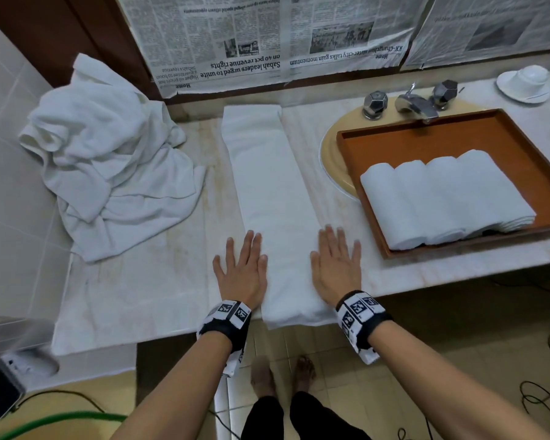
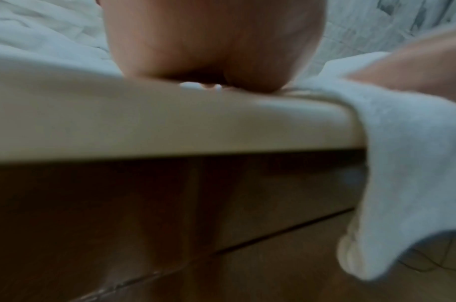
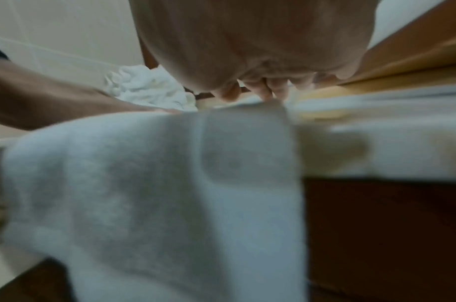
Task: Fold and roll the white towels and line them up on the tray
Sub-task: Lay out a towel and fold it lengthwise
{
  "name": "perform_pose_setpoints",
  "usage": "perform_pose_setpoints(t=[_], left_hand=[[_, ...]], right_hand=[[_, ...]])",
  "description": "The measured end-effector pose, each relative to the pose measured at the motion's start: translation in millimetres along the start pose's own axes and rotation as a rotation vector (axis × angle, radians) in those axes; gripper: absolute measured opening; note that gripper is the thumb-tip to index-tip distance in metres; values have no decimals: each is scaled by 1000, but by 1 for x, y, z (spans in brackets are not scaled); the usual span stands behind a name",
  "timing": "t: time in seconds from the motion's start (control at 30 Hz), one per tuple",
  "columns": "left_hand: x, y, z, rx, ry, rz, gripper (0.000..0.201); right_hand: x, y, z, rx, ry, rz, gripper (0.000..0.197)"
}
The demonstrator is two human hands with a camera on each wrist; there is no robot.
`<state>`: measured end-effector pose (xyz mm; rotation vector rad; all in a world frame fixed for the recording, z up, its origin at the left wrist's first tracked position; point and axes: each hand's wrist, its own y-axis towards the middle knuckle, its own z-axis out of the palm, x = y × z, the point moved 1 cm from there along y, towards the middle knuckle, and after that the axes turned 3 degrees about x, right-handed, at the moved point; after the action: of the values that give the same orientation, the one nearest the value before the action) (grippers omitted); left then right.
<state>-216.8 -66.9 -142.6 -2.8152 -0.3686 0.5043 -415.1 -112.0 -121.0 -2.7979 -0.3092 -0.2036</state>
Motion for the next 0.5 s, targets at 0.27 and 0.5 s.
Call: perform_pose_setpoints(t=[0.27, 0.5], left_hand=[[4, 0, 3, -38, 11, 6, 54], [2, -1, 0, -17, -34, -11, 57]], right_hand=[[41, -8, 27, 60, -29, -337, 57], [-14, -16, 13, -11, -31, -70, 63]])
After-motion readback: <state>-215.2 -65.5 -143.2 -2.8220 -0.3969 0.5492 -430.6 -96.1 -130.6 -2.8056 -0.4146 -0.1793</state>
